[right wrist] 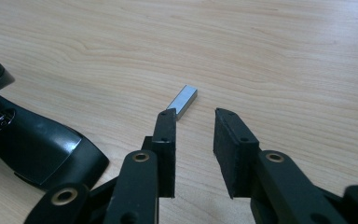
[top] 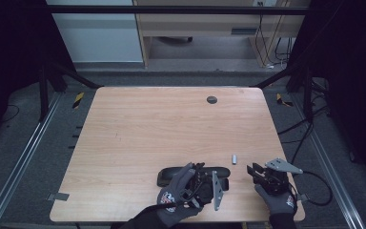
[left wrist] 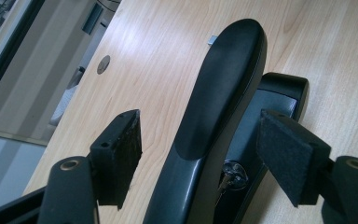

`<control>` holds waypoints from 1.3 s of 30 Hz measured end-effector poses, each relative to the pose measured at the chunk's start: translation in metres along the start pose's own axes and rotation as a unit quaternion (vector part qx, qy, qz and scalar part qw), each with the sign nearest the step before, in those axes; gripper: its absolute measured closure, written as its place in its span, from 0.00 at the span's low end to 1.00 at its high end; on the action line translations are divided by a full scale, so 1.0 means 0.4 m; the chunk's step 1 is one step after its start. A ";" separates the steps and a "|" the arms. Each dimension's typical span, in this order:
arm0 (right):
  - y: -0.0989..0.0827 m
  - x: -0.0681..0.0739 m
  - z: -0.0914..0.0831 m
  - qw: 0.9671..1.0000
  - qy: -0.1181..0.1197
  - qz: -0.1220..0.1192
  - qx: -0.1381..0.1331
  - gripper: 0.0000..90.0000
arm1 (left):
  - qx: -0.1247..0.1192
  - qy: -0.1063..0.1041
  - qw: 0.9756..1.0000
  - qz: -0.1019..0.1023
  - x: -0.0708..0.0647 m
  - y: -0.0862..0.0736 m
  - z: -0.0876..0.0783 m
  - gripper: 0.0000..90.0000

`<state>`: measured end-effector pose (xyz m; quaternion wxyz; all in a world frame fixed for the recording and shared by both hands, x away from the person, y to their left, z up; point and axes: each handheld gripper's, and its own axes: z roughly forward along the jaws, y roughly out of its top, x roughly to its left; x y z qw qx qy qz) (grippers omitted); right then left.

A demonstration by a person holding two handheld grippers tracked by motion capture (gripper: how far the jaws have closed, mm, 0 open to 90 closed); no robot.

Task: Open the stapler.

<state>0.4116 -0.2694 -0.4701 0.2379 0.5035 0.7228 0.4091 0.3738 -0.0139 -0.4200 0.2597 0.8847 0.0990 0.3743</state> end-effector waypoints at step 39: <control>0.002 0.021 0.000 0.999 0.038 -0.009 0.016 1.00 | 0.045 0.052 0.994 0.091 -0.050 0.024 0.088 0.52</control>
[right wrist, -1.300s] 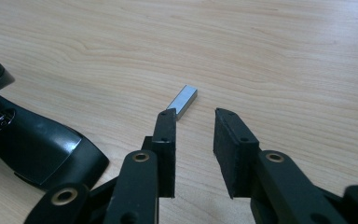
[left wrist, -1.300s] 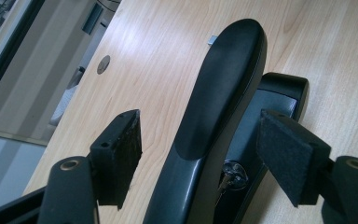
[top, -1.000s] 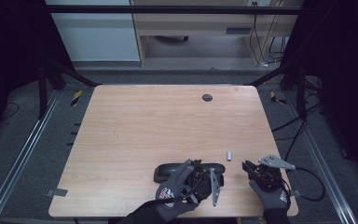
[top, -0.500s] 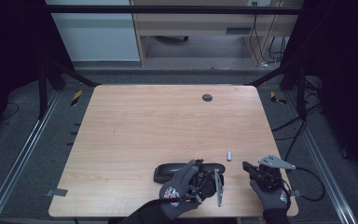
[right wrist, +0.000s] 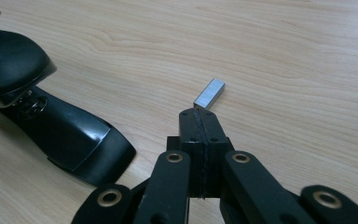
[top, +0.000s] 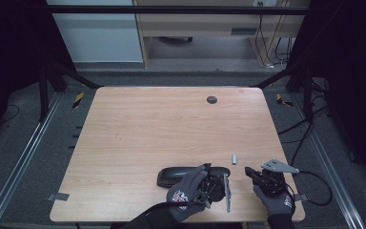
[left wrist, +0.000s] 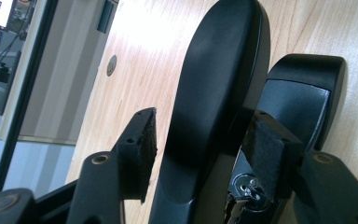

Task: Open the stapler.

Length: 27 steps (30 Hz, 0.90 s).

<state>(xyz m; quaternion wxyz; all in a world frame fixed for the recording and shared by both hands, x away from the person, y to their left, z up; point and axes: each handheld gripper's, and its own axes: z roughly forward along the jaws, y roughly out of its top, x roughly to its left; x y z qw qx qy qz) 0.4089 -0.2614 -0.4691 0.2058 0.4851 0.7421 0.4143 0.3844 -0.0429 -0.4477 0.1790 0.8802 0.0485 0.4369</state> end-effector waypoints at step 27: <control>-0.013 0.067 0.048 0.998 0.061 -0.019 0.029 1.00 | -0.004 0.021 1.000 0.021 -0.017 0.007 0.002 0.60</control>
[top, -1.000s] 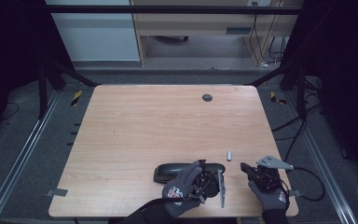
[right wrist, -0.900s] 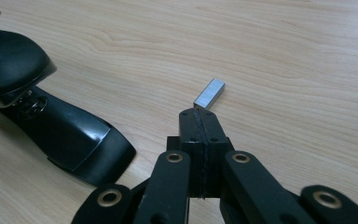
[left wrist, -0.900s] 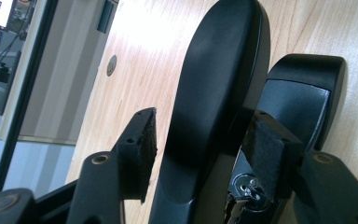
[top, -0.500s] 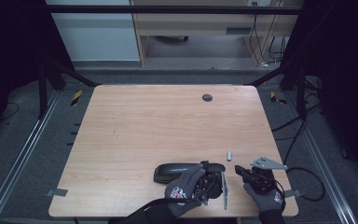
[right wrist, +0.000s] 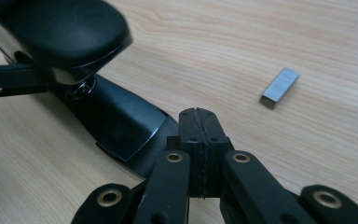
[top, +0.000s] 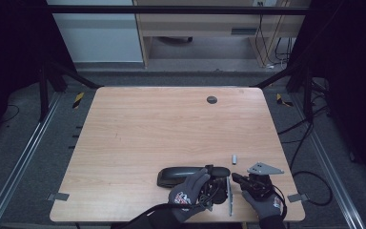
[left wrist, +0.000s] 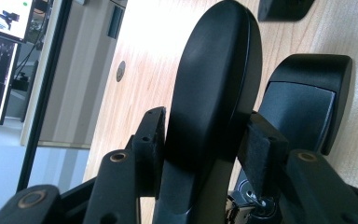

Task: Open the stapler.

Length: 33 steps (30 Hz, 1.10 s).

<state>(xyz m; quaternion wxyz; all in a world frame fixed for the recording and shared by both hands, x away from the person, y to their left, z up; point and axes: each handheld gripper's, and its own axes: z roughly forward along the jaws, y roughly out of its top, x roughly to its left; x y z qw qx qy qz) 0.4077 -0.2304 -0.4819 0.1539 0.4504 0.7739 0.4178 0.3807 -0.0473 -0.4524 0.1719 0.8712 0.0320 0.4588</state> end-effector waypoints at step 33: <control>-0.001 0.031 0.057 0.998 0.050 -0.014 0.033 1.00 | -0.002 0.005 1.000 0.004 -0.003 -0.002 0.000 0.61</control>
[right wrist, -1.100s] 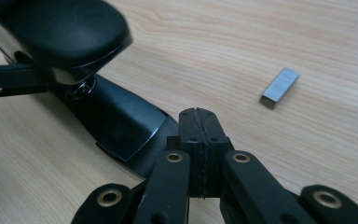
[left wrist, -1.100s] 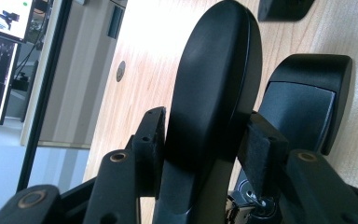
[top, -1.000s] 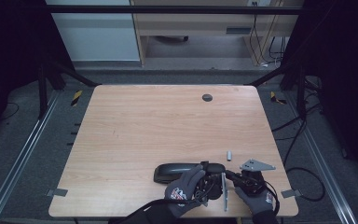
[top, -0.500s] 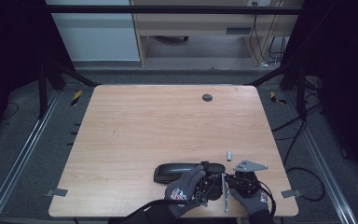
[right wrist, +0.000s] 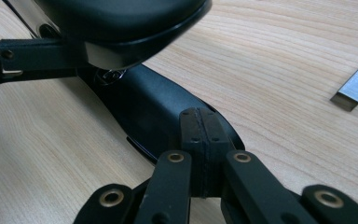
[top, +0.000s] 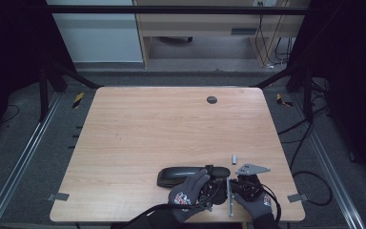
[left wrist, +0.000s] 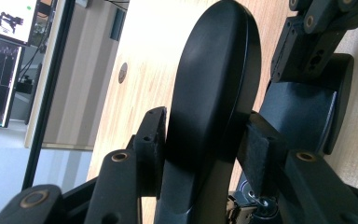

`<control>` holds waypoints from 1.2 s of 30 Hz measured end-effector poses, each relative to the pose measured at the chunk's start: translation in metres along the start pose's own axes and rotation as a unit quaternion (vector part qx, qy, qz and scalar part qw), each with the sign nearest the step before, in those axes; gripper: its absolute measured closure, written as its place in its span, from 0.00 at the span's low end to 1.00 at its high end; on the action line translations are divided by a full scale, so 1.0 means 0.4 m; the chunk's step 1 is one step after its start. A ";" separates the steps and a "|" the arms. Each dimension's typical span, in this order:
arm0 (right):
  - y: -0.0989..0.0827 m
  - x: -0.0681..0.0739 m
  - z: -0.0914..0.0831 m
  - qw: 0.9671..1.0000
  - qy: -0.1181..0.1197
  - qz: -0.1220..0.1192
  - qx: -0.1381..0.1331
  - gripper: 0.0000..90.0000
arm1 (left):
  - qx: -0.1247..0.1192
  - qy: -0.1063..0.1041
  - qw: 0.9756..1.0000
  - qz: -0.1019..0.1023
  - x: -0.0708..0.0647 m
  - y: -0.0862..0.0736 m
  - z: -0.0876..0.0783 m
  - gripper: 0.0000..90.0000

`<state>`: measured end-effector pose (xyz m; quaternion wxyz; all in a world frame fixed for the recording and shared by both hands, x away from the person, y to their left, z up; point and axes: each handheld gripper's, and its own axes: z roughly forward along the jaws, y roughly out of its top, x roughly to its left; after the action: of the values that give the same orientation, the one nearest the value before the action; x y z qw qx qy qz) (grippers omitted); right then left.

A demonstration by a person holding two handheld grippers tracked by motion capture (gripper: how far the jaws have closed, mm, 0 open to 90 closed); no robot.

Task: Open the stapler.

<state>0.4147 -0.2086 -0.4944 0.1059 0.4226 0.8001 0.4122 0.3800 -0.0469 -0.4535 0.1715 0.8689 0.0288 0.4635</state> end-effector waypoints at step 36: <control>0.001 0.009 0.004 1.000 -0.003 0.001 -0.001 1.00 | -0.038 0.004 0.995 -0.097 0.097 -0.040 -0.073 0.63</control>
<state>0.4138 -0.2048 -0.4946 0.1085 0.4249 0.7987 0.4120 0.3798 -0.0159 -0.4129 0.2480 0.8531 0.0962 0.4489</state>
